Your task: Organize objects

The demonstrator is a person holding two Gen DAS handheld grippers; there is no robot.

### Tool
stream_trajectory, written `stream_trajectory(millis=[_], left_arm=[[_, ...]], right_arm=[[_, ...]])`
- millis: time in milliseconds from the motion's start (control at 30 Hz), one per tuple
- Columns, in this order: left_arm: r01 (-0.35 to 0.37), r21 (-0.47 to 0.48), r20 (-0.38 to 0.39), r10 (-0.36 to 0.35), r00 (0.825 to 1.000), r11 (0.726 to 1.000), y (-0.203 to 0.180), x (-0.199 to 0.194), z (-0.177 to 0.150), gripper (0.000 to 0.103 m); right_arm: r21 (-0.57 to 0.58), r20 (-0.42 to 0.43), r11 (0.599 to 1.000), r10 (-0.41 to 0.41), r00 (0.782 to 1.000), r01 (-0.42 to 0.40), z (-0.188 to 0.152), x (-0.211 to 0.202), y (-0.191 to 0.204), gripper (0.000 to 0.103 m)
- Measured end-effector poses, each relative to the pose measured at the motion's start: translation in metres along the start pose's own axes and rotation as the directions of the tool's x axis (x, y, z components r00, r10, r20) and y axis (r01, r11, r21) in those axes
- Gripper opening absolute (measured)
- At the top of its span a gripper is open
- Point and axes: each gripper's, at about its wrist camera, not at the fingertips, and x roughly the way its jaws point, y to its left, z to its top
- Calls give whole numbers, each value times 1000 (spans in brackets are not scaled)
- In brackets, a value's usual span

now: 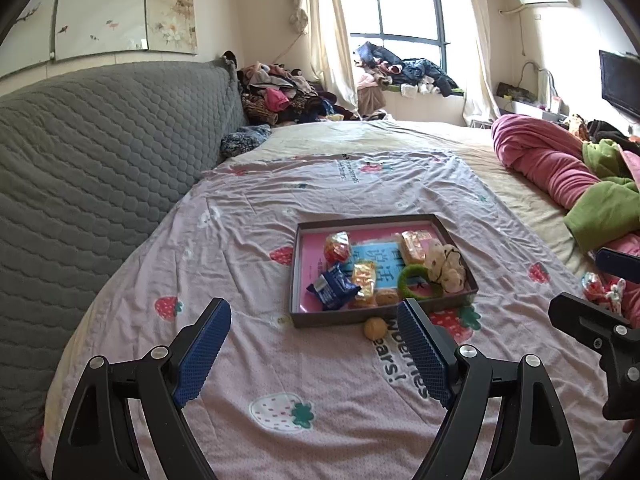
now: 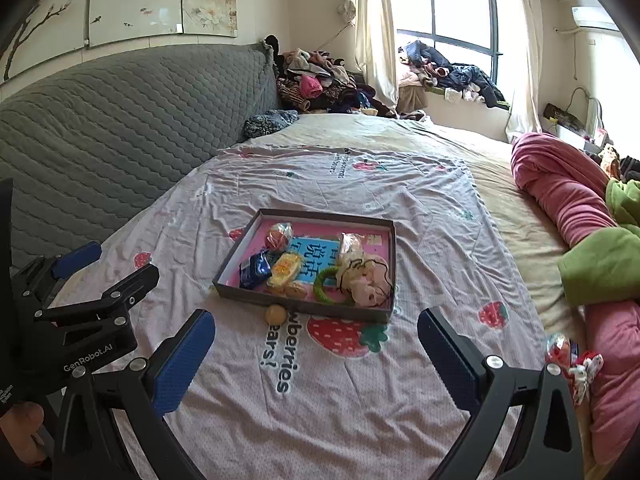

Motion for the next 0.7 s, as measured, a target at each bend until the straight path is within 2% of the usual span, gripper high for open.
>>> stream_trajectory(millis=[700], left_arm=[[10,-3,-56,-10,998,1000,-7,8,-47,86]], right_arm=[[21,-22,1000,-8,1000,8,-40,4,-14,102]])
